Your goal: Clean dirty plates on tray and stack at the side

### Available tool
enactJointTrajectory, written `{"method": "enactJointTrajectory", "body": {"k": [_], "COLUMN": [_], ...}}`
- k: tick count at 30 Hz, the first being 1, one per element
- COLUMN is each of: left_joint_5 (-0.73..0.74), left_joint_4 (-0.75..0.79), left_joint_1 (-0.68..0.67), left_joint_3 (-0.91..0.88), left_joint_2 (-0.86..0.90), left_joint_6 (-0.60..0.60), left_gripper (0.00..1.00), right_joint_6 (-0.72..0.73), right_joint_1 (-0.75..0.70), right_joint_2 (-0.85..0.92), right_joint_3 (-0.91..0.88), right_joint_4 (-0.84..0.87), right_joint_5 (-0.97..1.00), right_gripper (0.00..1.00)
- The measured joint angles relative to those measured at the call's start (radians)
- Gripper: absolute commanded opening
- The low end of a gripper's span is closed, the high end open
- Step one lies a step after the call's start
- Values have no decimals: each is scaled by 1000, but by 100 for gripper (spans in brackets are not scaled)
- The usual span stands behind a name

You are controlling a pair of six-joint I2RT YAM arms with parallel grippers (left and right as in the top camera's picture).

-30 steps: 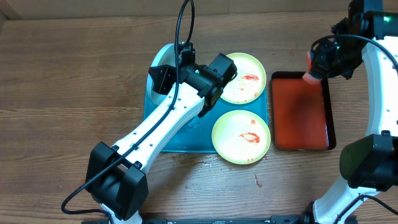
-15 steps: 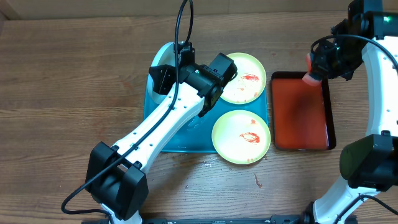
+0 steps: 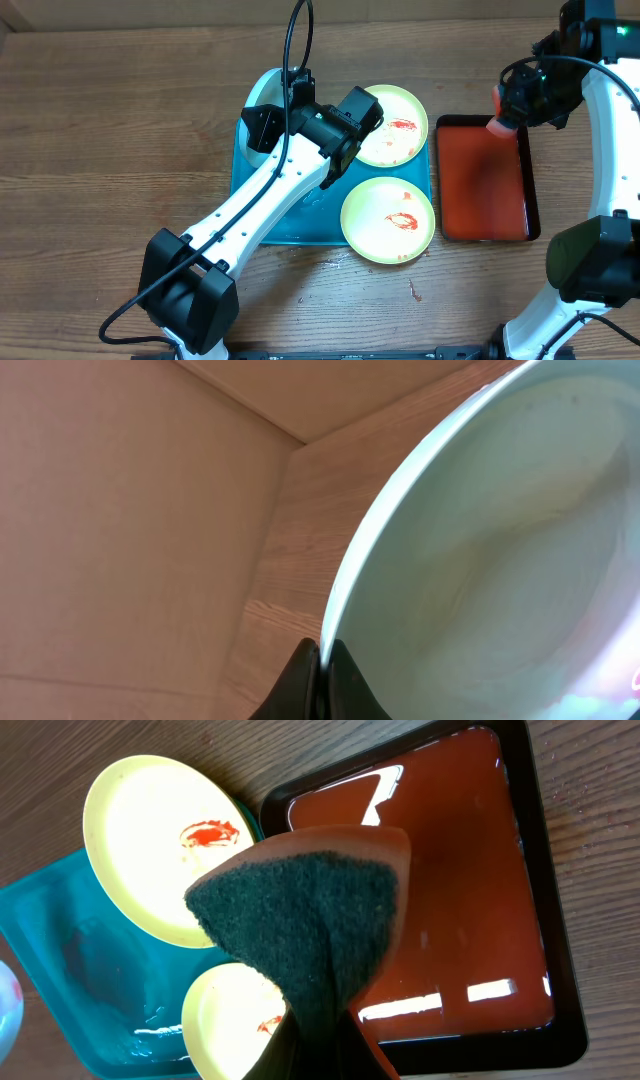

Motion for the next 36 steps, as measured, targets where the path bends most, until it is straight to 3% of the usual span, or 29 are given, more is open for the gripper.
{"method": "enactJointTrajectory", "body": {"k": [22,28,36], "left_joint_5": [40,255,703], "left_joint_4": [13,41,132], "left_joint_1": [1,37,257], "left_joint_3": [0,0,0], "left_joint_2": [0,0,0], "left_joint_6": [0,10,154], "left_gripper": [4,4,4], "right_joint_6": [0,0,0], "right_joint_1": [0,0,0], "right_joint_2": [0,0,0], "right_joint_3": [0,0,0], "right_joint_4": [-21,-22,-23], "right_joint_5": [0,0,0], "right_gripper": [4,4,4]}}
